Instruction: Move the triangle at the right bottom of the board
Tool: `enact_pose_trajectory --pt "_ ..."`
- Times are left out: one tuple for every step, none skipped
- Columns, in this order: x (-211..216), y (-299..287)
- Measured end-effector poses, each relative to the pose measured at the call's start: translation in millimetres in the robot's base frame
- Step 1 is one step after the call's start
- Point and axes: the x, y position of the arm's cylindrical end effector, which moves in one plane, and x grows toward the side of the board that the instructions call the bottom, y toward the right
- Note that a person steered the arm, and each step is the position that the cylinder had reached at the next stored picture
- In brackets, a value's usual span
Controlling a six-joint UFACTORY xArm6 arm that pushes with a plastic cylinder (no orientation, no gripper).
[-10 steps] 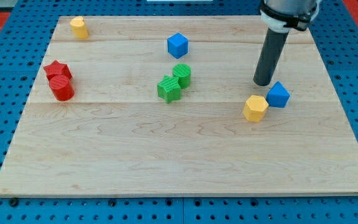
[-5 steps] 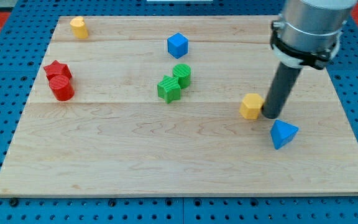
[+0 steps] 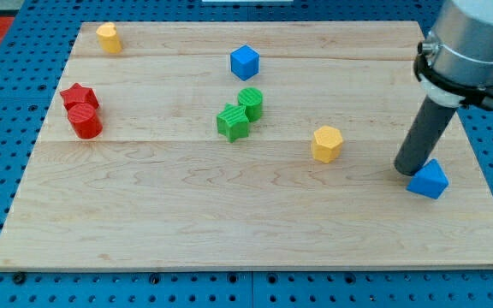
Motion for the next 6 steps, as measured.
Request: enact_pose_trajectory --pt "-7.4 23.3" --pt "5.7 40.9" --pt "20.3 40.9" --pt "21.0 37.4" --pt "35.7 -7.2" --pt "35.3 -32.2"
